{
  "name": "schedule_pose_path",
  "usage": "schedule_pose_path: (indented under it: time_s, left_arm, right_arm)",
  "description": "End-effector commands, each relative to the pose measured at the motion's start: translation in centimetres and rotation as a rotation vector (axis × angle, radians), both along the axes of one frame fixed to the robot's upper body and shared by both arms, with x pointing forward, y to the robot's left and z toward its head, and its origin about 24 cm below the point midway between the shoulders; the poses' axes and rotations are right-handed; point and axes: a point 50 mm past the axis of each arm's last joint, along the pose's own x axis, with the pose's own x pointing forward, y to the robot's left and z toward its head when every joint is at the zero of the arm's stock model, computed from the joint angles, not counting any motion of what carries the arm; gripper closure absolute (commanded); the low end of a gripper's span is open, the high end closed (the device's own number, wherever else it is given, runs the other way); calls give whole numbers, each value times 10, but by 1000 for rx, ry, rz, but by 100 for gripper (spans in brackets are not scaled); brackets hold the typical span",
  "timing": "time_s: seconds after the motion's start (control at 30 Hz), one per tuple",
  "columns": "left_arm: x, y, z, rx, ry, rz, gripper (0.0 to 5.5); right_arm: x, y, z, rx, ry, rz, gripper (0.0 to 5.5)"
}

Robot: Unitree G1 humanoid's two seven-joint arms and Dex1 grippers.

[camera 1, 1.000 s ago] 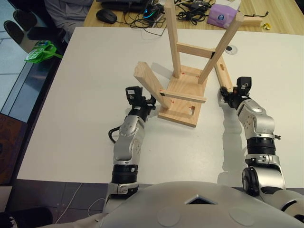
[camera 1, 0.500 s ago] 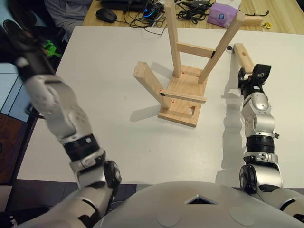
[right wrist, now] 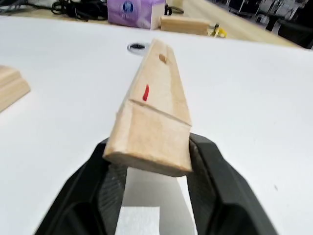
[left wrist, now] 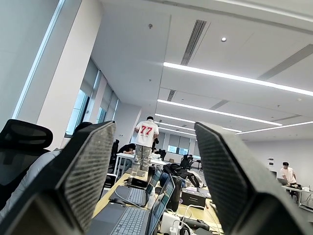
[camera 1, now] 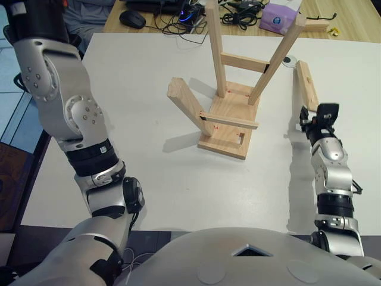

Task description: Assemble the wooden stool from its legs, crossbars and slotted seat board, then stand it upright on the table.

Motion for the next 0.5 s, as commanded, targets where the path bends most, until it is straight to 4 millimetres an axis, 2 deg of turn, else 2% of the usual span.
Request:
schedule_pose_path:
  time_s: [0.03,0.1,0.3,0.5]
  left_arm:
    - [-1,0,-15,-10,55,10,249]
    - [-1,-2,-17,-14,59,4,249]
    - [0,-7,-19,-26,65,-15,249]
    - [0,-9,-22,-33,77,-16,249]
  right_arm:
    - [-14,11,4,134,137,-8,423]
    - [-11,18,6,164,181,-4,458]
    - [2,24,3,167,248,-22,350]
    - [9,27,5,105,227,-33,258]
